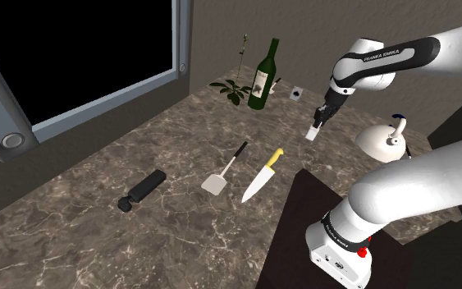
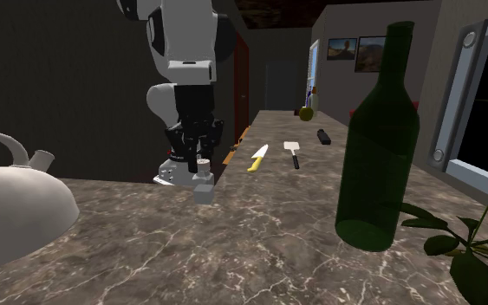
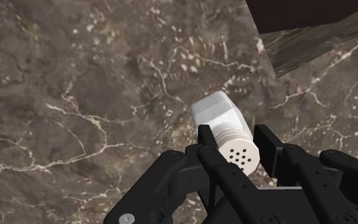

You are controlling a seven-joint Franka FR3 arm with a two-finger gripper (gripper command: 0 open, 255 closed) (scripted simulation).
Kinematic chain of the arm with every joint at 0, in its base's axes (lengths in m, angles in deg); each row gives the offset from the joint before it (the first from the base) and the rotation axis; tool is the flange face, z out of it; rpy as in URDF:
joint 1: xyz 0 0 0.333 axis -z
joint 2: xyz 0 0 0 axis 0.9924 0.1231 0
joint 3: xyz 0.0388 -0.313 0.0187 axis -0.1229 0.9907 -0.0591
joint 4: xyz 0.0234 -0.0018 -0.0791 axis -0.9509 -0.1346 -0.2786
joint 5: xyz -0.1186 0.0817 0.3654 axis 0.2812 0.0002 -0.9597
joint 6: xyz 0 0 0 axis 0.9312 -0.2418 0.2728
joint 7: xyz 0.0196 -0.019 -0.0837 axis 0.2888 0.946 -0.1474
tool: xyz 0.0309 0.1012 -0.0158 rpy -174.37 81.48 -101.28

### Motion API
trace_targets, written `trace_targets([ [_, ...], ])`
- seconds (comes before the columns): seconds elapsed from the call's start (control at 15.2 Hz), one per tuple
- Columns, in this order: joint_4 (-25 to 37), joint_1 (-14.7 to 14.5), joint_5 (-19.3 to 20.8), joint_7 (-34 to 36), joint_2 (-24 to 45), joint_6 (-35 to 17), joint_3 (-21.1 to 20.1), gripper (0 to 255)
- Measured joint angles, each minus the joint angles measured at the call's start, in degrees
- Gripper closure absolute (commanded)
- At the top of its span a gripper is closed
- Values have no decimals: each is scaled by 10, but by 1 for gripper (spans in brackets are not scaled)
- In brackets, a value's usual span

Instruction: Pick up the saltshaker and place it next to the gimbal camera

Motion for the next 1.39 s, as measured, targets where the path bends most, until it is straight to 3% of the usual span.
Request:
trace_targets([
  [0.33, 9, 1, 1, 2, -10, 18, -5, 255],
  [1.39, 94, 3, -4, 10, -62, 155, -36, 255],
])
